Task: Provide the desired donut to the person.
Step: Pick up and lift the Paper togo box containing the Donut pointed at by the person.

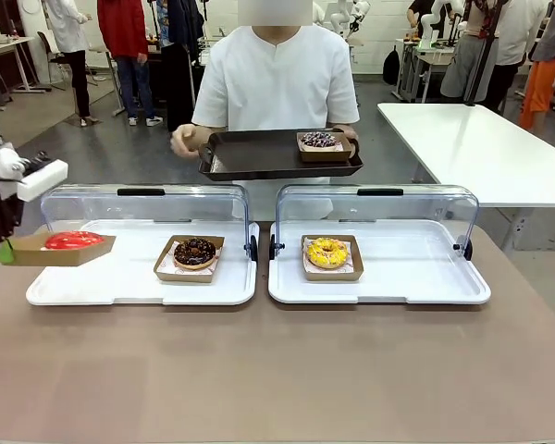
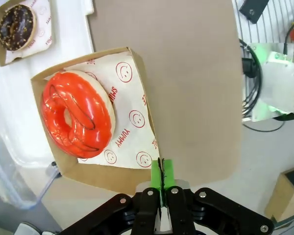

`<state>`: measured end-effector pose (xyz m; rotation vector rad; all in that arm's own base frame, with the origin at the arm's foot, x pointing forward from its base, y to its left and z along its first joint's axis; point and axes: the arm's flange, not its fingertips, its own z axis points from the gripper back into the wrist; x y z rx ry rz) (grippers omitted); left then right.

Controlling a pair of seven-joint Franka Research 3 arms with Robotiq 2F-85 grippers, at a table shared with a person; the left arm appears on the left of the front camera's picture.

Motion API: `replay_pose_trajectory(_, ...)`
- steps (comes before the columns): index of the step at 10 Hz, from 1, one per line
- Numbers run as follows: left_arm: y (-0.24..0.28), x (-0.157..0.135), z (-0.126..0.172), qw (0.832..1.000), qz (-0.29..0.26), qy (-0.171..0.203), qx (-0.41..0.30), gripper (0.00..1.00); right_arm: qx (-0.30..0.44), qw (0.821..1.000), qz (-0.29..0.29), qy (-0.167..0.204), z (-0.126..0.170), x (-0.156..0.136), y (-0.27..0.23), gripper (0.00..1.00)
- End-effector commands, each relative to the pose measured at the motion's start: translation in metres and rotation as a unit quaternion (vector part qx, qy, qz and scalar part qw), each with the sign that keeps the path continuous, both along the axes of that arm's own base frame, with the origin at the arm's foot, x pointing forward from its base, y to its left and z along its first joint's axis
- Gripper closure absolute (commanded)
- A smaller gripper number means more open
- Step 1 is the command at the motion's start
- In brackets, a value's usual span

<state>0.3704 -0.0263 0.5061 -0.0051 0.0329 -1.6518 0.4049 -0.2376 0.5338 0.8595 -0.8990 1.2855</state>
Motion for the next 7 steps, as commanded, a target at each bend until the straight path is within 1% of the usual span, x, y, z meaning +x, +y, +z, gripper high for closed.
replay_pose_trajectory(1, -0.003, -0.004, 0.035, 0.999, 0.025, -0.019, 0.009, 1.00, 0.002, 1.000, 0.000, 0.000, -0.001, -0.001, -0.001, 0.00)
replay_pose_trajectory(3, -0.007, -0.010, 0.072, 0.999, 0.024, -0.035, -0.004, 1.00, 0.002, 1.000, 0.000, 0.000, -0.001, -0.001, -0.001, 0.00)
replay_pose_trajectory(4, -0.009, -0.013, 0.087, 0.998, 0.032, -0.044, -0.004, 1.00, 0.002, 1.000, 0.000, 0.000, -0.001, -0.001, -0.001, 0.00)
replay_pose_trajectory(6, -0.010, -0.008, 0.110, 0.998, 0.033, -0.056, -0.006, 1.00, 0.002, 1.000, 0.000, 0.000, -0.001, -0.001, -0.001, 0.00)
replay_pose_trajectory(7, -0.009, -0.006, 0.114, 0.998, 0.033, -0.055, -0.012, 1.00, 0.002, 1.000, 0.000, 0.000, -0.001, -0.001, -0.001, 0.00)
